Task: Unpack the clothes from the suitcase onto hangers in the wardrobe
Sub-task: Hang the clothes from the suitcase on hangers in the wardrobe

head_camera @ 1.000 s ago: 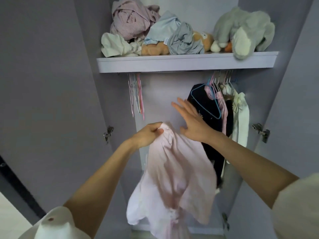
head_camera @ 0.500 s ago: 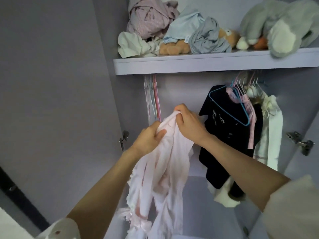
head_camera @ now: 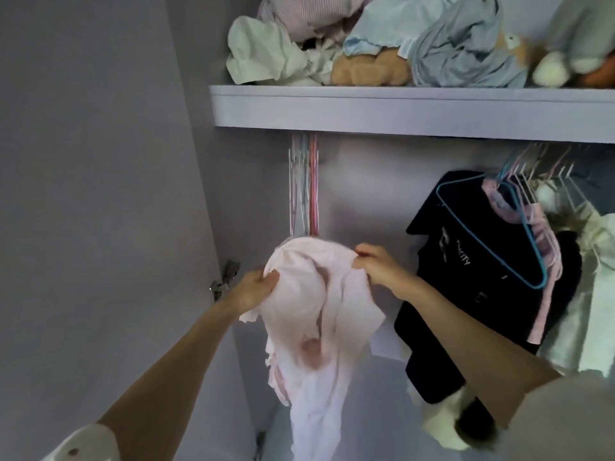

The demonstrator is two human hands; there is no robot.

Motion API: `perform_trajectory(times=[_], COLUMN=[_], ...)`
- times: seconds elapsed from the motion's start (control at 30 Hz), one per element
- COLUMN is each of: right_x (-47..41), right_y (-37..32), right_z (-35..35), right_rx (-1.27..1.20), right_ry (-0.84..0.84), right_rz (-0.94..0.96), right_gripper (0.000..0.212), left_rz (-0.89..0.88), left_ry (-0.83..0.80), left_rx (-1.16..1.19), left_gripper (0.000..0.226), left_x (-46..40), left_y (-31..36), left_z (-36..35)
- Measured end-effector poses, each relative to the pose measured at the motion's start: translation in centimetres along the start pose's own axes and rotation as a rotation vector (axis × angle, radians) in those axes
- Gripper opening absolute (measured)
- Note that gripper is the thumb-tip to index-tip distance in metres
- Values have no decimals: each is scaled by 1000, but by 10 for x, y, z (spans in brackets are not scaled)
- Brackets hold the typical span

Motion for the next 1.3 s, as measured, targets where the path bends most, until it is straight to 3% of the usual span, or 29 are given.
perform_trajectory(times=[0.1, 0.27, 0.3, 0.4, 0.53, 0.63, 0.77, 0.9, 1.03, 1.17, 1.3], right_x=[-30, -85, -95, -122, -144, -144, -144, -141, -108, -42, 21], right_y=[16, 7, 2, -8, -4, -1, 4, 8, 30, 77, 126], right_z=[-12, -37, -41, -59, -74, -66, -47, -26, -12, -14, -13], right_rx=[78, -107, -133, -103, -42, 28, 19, 3, 1, -58, -68], right_ry=[-85, 70, 100, 117, 169, 278, 393, 416, 340, 242, 157], right_rz=[-51, -30, -19, -10, -22, 17, 45, 41, -21, -149, -335], right_gripper=[24, 21, 21, 26, 37, 22, 13, 23, 7, 20, 21], left_rz=[4, 212, 200, 136, 118, 99, 46, 43, 104, 124, 133], left_ry=[-31, -50, -58, -126, -57, -28, -40, -26, -10, -31, 35], left_rx=[49, 121, 63, -159, -184, -267, -341, -251, -75, 82, 216], left_gripper=[16, 6, 7, 39, 26, 23, 38, 45, 43, 52, 34], left_x=[-27, -50, -54, -64, -71, -69, -61, -48, -39, -22, 5], left_y=[9, 4, 2, -7, -16, -14, -13, -9, -4, -6, -17], left_z=[-4, -21, -23, -33, -27, -25, -30, -31, -35, -33, -35])
Point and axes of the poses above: each hand's wrist, its own x-axis away from the middle knuckle, its own z-axis out of the back of the hand, y = z × x, the point moved 5 cm from there along -x, towards the middle knuckle, and after that the axes turned 11 degrees about y, right-handed, at the moved point
